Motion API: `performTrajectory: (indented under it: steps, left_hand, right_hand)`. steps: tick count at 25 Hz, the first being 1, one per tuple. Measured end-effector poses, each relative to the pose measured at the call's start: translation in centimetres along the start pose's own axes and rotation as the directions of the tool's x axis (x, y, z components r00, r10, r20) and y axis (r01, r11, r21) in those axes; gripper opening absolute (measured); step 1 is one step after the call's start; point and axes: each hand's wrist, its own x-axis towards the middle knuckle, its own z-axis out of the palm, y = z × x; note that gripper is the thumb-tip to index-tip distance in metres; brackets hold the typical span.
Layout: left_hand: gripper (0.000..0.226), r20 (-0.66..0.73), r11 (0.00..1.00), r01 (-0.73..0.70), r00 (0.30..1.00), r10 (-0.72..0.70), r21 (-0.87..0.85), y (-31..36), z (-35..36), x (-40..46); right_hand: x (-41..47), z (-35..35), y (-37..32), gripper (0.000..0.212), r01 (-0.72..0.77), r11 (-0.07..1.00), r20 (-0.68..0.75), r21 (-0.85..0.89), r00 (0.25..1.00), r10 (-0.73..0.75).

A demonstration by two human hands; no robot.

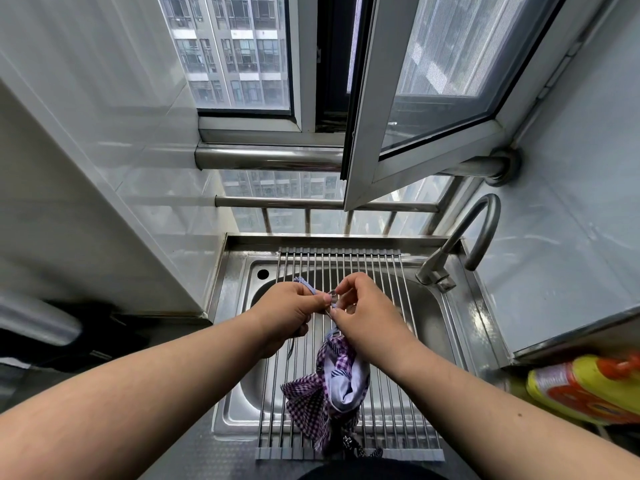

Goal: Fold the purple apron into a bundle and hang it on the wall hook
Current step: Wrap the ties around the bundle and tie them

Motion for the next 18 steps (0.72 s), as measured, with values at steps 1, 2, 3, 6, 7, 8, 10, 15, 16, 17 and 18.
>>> performTrajectory:
  steps: [1, 2, 3, 6, 7, 8, 10, 15, 16, 17, 18]
  left_hand:
    - [0.019, -0.007, 1.000, 0.003, 1.000, -0.002, 0.015, 0.0, -0.1, 0.1]
    - [0.021, -0.008, 0.999, 0.006, 1.000, -0.005, 0.040, 0.0, -0.2, 0.1]
    - [0.024, -0.008, 0.997, 0.009, 1.000, -0.008, 0.073, 0.0, -0.2, 0.1]
    - [0.033, 0.017, 0.982, -0.007, 1.000, 0.004, 0.190, 0.2, -0.5, -0.1]
    - [0.031, 0.028, 0.965, -0.029, 0.999, 0.022, 0.261, 0.4, -0.6, -0.2]
    - [0.025, 0.043, 0.935, -0.062, 0.998, 0.050, 0.350, 0.5, -0.8, -0.3]
    - [0.021, 0.092, 0.854, -0.124, 0.992, 0.090, 0.505, 0.8, -1.0, -0.4]
    - [0.022, 0.187, 0.933, -0.076, 0.982, 0.009, 0.352, 1.5, -0.9, -0.7]
    - [0.020, 0.210, 0.959, -0.042, 0.977, -0.019, 0.280, 1.4, -0.8, -0.7]
    - [0.017, 0.234, 0.976, -0.015, 0.971, -0.037, 0.216, 1.5, -0.6, -0.8]
    - [0.016, 0.245, 0.986, 0.004, 0.969, -0.045, 0.166, 1.4, -0.6, -0.8]
  right_hand:
    - [-0.1, -0.1, -0.1, 0.022, 0.039, 0.997, -0.001, -0.074, 0.999, -0.039]
    - [-0.2, -0.1, -0.2, 0.019, 0.077, 0.987, -0.001, -0.143, 0.997, -0.077]
    - [-0.3, -0.2, -0.2, 0.017, 0.115, 0.974, -0.004, -0.196, 0.993, -0.118]
    - [-0.2, -0.5, -0.1, 0.011, 0.191, 0.949, -0.010, -0.249, 0.980, -0.200]
    - [-0.2, -0.6, 0.0, 0.010, 0.187, 0.953, -0.018, -0.240, 0.980, -0.197]
    - [-0.2, -0.6, 0.1, 0.012, 0.170, 0.959, -0.029, -0.225, 0.983, -0.181]
    - [-0.1, -0.6, 0.2, 0.017, 0.126, 0.972, -0.051, -0.199, 0.989, -0.139]
    - [0.5, -0.9, 0.8, 0.023, 0.037, 0.993, -0.047, -0.113, 0.998, -0.042]
    - [0.5, -1.0, 0.8, 0.023, 0.029, 0.994, -0.038, -0.104, 0.999, -0.033]
    - [0.6, -0.9, 0.9, 0.022, 0.024, 0.995, -0.031, -0.096, 0.999, -0.027]
    - [0.6, -1.0, 0.9, 0.019, 0.026, 0.996, -0.022, -0.089, 0.999, -0.029]
